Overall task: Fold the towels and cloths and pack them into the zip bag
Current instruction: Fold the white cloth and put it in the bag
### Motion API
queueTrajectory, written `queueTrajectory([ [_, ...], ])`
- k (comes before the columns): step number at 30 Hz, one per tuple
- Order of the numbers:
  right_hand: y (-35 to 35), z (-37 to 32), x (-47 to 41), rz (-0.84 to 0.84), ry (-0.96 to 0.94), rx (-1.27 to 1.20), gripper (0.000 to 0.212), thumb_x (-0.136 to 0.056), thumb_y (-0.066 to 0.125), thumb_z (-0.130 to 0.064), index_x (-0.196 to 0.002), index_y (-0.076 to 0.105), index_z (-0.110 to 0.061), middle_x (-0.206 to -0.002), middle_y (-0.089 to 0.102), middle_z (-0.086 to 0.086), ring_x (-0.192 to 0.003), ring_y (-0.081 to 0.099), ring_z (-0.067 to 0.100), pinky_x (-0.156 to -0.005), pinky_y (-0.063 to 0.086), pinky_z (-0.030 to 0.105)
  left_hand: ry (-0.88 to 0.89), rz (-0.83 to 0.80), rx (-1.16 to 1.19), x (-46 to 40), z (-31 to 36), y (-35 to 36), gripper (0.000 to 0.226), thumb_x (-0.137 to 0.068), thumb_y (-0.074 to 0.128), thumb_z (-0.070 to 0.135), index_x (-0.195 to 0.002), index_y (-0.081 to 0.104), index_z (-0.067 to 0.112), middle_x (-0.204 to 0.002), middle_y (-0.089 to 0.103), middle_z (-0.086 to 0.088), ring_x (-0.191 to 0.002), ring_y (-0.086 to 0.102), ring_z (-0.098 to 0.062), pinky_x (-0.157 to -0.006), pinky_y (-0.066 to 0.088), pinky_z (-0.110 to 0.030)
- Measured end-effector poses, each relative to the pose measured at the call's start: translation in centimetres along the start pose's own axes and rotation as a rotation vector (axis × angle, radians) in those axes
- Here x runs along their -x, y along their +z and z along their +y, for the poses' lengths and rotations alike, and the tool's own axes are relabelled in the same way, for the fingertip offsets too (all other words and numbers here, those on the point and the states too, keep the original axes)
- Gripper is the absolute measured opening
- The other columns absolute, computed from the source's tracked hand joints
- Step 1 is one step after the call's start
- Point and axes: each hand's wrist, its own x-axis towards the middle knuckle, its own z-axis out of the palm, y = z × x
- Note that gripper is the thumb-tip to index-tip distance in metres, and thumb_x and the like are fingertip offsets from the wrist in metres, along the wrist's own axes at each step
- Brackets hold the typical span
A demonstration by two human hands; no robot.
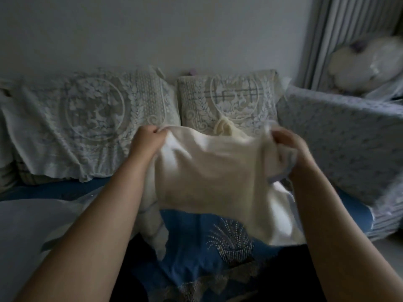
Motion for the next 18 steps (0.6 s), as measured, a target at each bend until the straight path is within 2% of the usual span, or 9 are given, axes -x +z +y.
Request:
queueTrajectory([
  [2,2.6,-0.4,1.9,-0.073,-0.074,0.345,0.043,-0.087,0.063,-0.023,-0.126,0.056,-0.008,-0.089,0.065,0.003,-0.078,0.061,0.014,-0.068,0.049,0.015,0.163,-0.179,-0.044,1.7,2.0,1.0,0.043,-0.084,0.06,0.038,-0.054,0.046,0.011,-0.056,0.043,-0.003,-0.059,0.043,-0.016,-0.053,0.029,-0.031],
  [4,4.9,-0.2,3.5,-0.23,-0.089,0.533,0.065,-0.083,0.07,-0.024,-0.138,0.036,-0.02,-0.102,0.06,-0.006,-0.089,0.057,0.008,-0.076,0.045,0.008,0.309,-0.365,-0.005,3.8,3.7,1.9,0.027,-0.087,0.063,0.029,-0.062,0.061,0.017,-0.061,0.056,0.002,-0.064,0.052,-0.012,-0.058,0.038,-0.027],
  [5,5.9,0.2,4.1,-0.302,-0.1,0.582,0.064,-0.084,0.068,-0.02,-0.138,0.034,-0.022,-0.097,0.056,-0.011,-0.087,0.052,0.003,-0.068,0.039,0.003,0.346,-0.45,0.02,4.7,4.4,2.3,0.016,-0.087,0.063,0.024,-0.073,0.068,0.019,-0.073,0.065,0.002,-0.075,0.059,-0.011,-0.066,0.044,-0.025],
  [7,7.1,1.0,4.5,-0.325,-0.163,0.63,0.041,-0.089,0.061,-0.017,-0.129,0.052,-0.014,-0.091,0.055,-0.008,-0.085,0.049,0.005,-0.055,0.033,0.011,0.383,-0.555,0.003,5.9,4.6,2.8,0.014,-0.087,0.061,0.013,-0.09,0.07,0.024,-0.101,0.069,0.002,-0.1,0.062,-0.013,-0.085,0.047,-0.028],
  [8,7.2,1.3,4.3,-0.256,-0.161,0.629,0.028,-0.091,0.057,-0.02,-0.117,0.062,-0.01,-0.089,0.059,-0.003,-0.083,0.051,0.008,-0.057,0.033,0.017,0.385,-0.567,-0.046,6.1,4.1,3.0,0.023,-0.086,0.057,0.007,-0.094,0.067,0.027,-0.106,0.065,0.004,-0.105,0.059,-0.014,-0.088,0.047,-0.029],
  [10,6.9,1.7,3.8,-0.081,-0.116,0.507,0.023,-0.093,0.053,-0.023,-0.099,0.069,-0.008,-0.078,0.062,0.001,-0.074,0.053,0.012,-0.055,0.035,0.025,0.332,-0.49,-0.212,6.0,2.6,2.8,0.035,-0.084,0.048,-0.001,-0.103,0.062,0.025,-0.103,0.055,0.006,-0.097,0.054,-0.014,-0.077,0.043,-0.028],
  [12,6.5,2.1,3.3,0.026,-0.083,0.424,0.022,-0.093,0.051,-0.02,-0.087,0.067,-0.006,-0.069,0.059,0.002,-0.067,0.052,0.014,-0.056,0.037,0.025,0.232,-0.349,-0.393,5.8,0.4,2.5,0.027,-0.085,0.046,0.001,-0.1,0.06,0.018,-0.101,0.054,-0.003,-0.084,0.05,-0.019,-0.065,0.039,-0.031],
  [15,5.7,2.3,2.4,0.174,-0.077,0.301,0.022,-0.09,0.05,-0.015,-0.093,0.066,0.0,-0.075,0.061,0.009,-0.07,0.054,0.018,-0.059,0.04,0.027,0.06,-0.25,-0.5,5.0,-4.5,2.0,0.019,-0.087,0.046,0.004,-0.073,0.052,0.017,-0.1,0.056,-0.013,-0.078,0.05,-0.026,-0.066,0.041,-0.033],
  [18,4.3,2.8,0.8,0.351,-0.003,0.092,0.019,-0.088,0.052,-0.014,-0.102,0.063,-0.018,-0.094,0.065,0.0,-0.086,0.064,0.018,-0.068,0.05,0.026,-0.095,-0.247,-0.469,4.3,-8.3,0.9,0.012,-0.086,0.049,0.01,-0.081,0.058,0.017,-0.107,0.053,-0.013,-0.085,0.055,-0.03,-0.073,0.046,-0.035],
])
